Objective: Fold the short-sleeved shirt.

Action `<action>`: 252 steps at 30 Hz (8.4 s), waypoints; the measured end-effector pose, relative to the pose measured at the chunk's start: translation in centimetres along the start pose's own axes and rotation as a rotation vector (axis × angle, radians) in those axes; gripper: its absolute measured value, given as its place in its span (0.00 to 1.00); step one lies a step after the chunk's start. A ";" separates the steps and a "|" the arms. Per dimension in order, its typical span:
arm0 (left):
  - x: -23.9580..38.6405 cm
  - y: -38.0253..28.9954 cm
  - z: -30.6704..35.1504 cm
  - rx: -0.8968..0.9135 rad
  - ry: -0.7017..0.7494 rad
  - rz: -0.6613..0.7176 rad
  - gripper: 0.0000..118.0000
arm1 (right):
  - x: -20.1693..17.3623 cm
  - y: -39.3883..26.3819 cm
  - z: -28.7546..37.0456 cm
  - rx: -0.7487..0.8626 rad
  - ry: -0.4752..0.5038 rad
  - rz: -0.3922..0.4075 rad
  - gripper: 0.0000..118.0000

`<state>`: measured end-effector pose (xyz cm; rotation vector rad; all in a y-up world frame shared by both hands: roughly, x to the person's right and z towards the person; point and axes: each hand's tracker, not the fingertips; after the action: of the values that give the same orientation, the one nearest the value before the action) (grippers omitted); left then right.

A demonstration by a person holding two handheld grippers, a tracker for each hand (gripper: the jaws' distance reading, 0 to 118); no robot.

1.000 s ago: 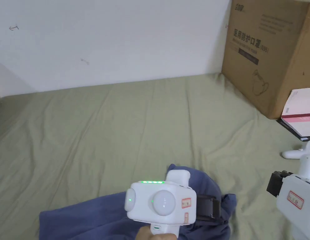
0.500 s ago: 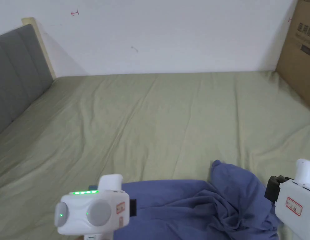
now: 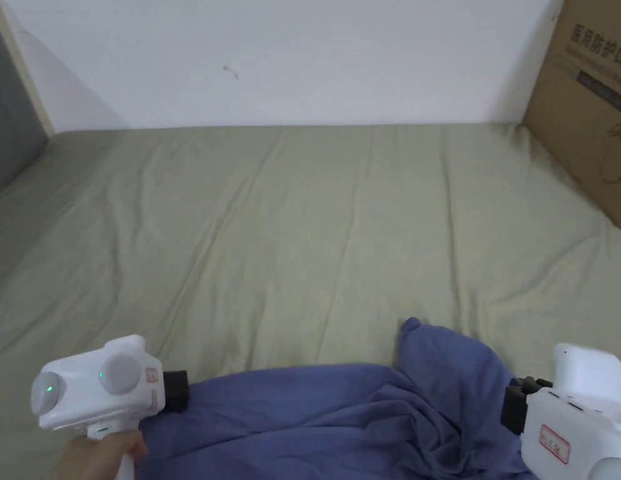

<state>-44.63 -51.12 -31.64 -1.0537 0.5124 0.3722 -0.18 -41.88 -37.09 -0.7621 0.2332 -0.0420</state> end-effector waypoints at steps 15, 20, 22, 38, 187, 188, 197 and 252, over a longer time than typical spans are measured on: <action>0.4 0.3 4.2 0.055 -0.019 -0.028 0.01 | -1.5 10.8 -9.5 -0.194 0.230 0.149 0.73; -0.2 0.3 3.6 0.042 -0.034 -0.015 0.01 | -2.8 10.7 -16.9 -0.397 0.164 0.214 0.67; -0.4 0.3 3.3 0.034 -0.035 -0.007 0.01 | -3.2 9.8 -18.3 -0.429 0.156 0.252 0.12; -0.6 3.4 11.8 0.213 -0.026 -0.064 0.01 | -0.1 18.3 -6.8 -0.152 0.146 0.165 0.02; -9.7 -12.7 11.5 0.177 -0.008 -0.039 0.02 | 7.2 -10.1 1.1 -0.403 -0.013 0.064 0.01; -9.6 -12.8 11.6 0.177 -0.007 -0.044 0.02 | 7.9 -10.0 0.7 -0.391 0.004 0.055 0.01; -9.3 -10.9 13.1 0.195 0.014 -0.068 0.02 | 8.5 -5.7 2.9 -0.329 0.041 -0.026 0.01; -6.6 -5.4 7.0 0.092 -0.030 -0.066 0.04 | 8.6 -2.0 -4.4 -0.299 -0.023 -0.062 0.57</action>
<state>-45.70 -47.60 -21.23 -0.9724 0.4630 0.3032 7.34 -47.35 -40.42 -1.0668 0.1956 -0.0580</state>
